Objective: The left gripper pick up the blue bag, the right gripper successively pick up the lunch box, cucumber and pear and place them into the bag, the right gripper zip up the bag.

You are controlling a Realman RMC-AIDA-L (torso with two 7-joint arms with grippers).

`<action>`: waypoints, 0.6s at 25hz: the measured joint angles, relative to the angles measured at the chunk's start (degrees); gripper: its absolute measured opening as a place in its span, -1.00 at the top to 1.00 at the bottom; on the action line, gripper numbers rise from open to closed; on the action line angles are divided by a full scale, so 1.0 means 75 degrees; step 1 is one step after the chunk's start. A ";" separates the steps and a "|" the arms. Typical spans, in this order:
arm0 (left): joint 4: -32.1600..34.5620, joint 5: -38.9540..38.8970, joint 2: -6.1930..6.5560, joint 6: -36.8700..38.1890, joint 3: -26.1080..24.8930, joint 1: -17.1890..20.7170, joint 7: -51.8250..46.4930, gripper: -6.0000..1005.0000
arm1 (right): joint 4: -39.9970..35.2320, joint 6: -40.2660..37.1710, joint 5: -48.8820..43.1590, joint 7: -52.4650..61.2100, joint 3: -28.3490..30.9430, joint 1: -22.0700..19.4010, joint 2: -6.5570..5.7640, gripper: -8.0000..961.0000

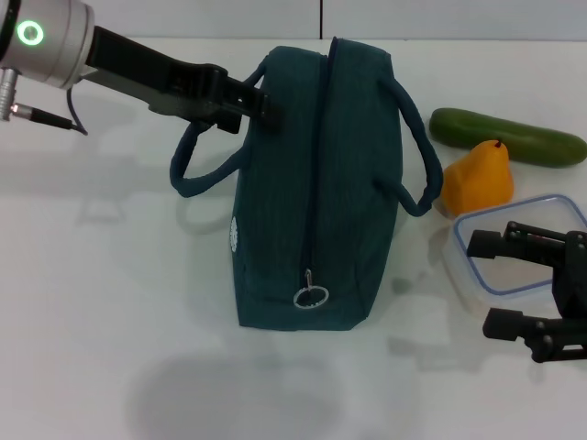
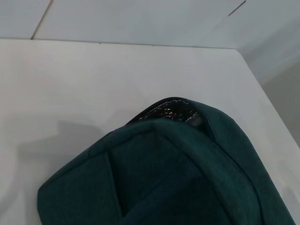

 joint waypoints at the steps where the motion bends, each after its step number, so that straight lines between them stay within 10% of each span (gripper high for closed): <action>1: 0.0000 0.0002 0.0000 -0.0003 -0.0002 -0.0006 0.0017 -0.57 | 0.0000 0.0019 0.0000 -0.0001 0.0000 -0.0006 0.0006 -0.78; 8: -0.0059 -0.0038 -0.0032 -0.0004 0.0000 -0.0028 0.0543 -0.31 | 0.0036 0.0055 0.0002 -0.0006 0.0185 -0.0109 0.0062 -0.78; 15: -0.0717 -0.0047 -0.0043 -0.0045 -0.0091 -0.0143 0.0826 0.27 | 0.1367 0.1221 0.0017 0.0000 0.2557 -0.0209 0.0160 -0.78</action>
